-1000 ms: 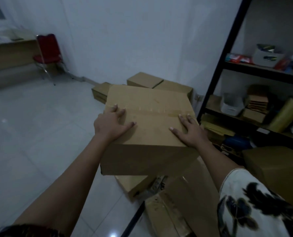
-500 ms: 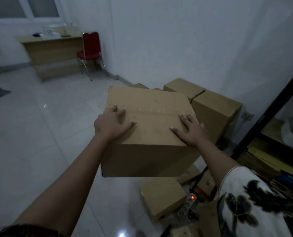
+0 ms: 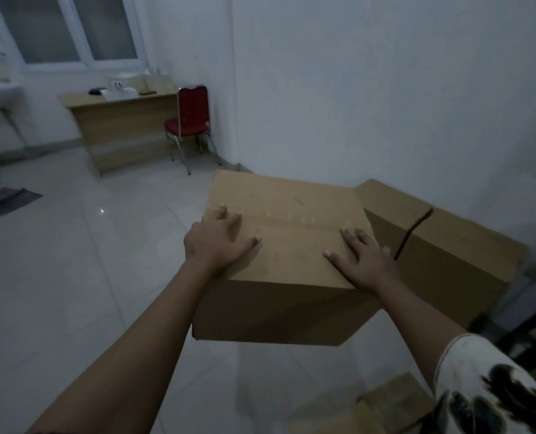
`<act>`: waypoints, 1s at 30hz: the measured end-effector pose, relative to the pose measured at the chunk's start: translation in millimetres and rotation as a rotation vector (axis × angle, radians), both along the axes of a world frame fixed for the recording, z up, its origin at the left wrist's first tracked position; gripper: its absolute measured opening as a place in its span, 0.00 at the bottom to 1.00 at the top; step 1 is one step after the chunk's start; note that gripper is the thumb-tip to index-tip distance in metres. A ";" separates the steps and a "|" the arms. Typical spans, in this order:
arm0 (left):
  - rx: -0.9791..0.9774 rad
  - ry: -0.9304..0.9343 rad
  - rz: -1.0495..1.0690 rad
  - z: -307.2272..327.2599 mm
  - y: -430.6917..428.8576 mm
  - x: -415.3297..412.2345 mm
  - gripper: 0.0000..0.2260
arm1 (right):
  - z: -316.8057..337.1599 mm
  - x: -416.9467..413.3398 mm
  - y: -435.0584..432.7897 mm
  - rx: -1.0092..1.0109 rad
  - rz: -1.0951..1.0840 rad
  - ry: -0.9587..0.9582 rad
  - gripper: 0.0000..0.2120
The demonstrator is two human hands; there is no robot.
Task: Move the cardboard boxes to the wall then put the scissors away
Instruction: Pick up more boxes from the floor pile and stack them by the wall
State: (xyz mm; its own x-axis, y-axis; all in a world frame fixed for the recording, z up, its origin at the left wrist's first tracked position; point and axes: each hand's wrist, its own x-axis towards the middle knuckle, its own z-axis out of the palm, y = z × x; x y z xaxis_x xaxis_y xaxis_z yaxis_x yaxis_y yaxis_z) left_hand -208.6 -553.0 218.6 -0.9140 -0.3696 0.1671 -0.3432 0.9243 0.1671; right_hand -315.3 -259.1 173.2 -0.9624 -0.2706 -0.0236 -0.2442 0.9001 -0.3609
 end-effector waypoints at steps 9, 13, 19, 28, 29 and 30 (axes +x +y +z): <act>-0.035 0.025 -0.171 14.8 -108.5 -135.9 0.37 | -3.9 -90.3 -100.7 -0.048 -0.116 0.022 0.45; -0.039 0.002 -0.236 0.9 -130.9 -175.9 0.36 | -15.4 -119.7 -118.1 -0.020 -0.181 0.016 0.46; 0.027 -0.021 -0.293 -16.8 -167.0 -264.9 0.37 | -25.0 -190.4 -147.9 0.016 -0.244 -0.021 0.51; 0.031 -0.036 -0.354 -24.7 -204.1 -435.0 0.38 | -30.5 -334.2 -183.5 0.019 -0.291 -0.011 0.52; 0.027 -0.035 -0.358 -23.1 -207.8 -452.1 0.38 | -28.4 -349.9 -186.1 0.017 -0.299 -0.008 0.51; 0.032 -0.031 -0.361 -18.3 -214.5 -478.7 0.38 | -22.4 -374.2 -193.9 0.024 -0.299 -0.002 0.50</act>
State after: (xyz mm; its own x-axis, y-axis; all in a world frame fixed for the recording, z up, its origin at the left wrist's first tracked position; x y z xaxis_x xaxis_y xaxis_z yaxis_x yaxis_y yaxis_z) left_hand -687.3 -767.5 200.3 -0.9910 -0.0267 0.1311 -0.0010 0.9813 0.1925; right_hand -689.5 -452.9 150.8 -0.9993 0.0256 -0.0283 0.0337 0.9401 -0.3393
